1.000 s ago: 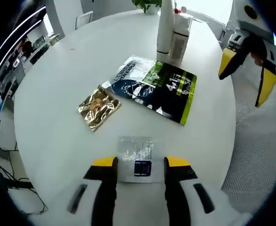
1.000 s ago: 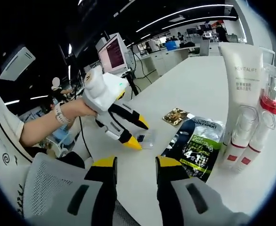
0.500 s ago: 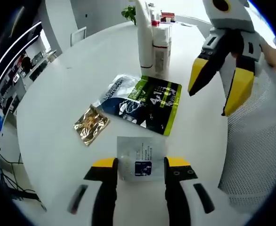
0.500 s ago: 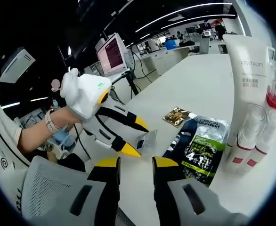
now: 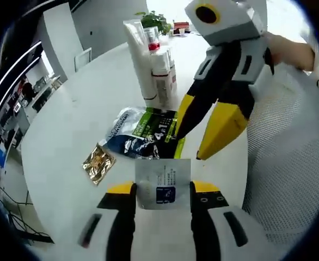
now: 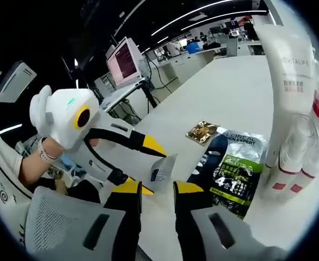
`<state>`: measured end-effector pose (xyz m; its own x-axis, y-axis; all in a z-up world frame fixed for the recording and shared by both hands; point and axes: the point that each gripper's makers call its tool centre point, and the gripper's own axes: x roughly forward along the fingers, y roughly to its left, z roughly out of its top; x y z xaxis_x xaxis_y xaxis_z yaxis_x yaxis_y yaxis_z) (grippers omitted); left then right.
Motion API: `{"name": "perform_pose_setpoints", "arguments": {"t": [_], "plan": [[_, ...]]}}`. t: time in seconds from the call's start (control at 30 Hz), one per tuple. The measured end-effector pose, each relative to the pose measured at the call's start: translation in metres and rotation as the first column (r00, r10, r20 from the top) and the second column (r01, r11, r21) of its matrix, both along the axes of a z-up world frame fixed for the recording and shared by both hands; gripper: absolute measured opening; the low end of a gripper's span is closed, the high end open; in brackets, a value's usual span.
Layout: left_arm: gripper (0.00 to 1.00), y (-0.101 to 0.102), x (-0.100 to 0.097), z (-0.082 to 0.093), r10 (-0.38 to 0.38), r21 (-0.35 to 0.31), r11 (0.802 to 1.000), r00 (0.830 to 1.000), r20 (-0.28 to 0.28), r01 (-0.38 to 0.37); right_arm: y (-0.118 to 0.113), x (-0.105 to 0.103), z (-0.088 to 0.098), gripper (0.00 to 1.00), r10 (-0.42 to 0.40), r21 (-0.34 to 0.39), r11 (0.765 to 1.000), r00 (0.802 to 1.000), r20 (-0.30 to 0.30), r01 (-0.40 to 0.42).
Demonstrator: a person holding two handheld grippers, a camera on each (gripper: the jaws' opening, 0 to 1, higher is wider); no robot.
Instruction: Arrange the skincare products in the storage area until every visible bottle or jar stands upright without overlapping.
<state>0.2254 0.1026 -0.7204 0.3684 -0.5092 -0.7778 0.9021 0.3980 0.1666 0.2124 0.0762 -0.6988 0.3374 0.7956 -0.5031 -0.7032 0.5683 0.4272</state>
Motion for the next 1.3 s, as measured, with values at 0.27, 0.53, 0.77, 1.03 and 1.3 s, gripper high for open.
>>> {"name": "perform_pose_setpoints", "arguments": {"t": [0.27, 0.53, 0.77, 1.03, 1.3], "plan": [[0.37, -0.016, -0.006, 0.024, -0.073, -0.01, 0.997, 0.992, 0.101, 0.075, 0.006, 0.003, 0.001, 0.21, 0.002, 0.031, 1.0, 1.0, -0.03, -0.001], [0.37, -0.023, -0.007, 0.031, -0.126, 0.032, 0.992, 0.975, 0.185, 0.122, 0.011, 0.002, 0.002, 0.07, -0.008, 0.102, 0.995, 0.995, -0.096, 0.018], [0.4, -0.02, -0.006, 0.036, -0.115, -0.006, 0.993, 0.973, 0.199, 0.118, 0.01, 0.002, 0.003, 0.02, -0.021, 0.132, 0.991, 0.992, -0.128, 0.038], [0.43, -0.003, -0.002, 0.041, 0.016, -0.231, 0.973, 0.999, 0.045, -0.005, 0.01, -0.004, 0.002, 0.01, 0.014, 0.14, 0.99, 0.991, -0.132, 0.005], [0.35, 0.0, -0.011, 0.057, 0.061, -0.497, 0.859, 0.988, -0.14, -0.124, 0.014, -0.014, 0.018, 0.01, 0.082, 0.199, 0.978, 0.993, -0.081, -0.064]]}}
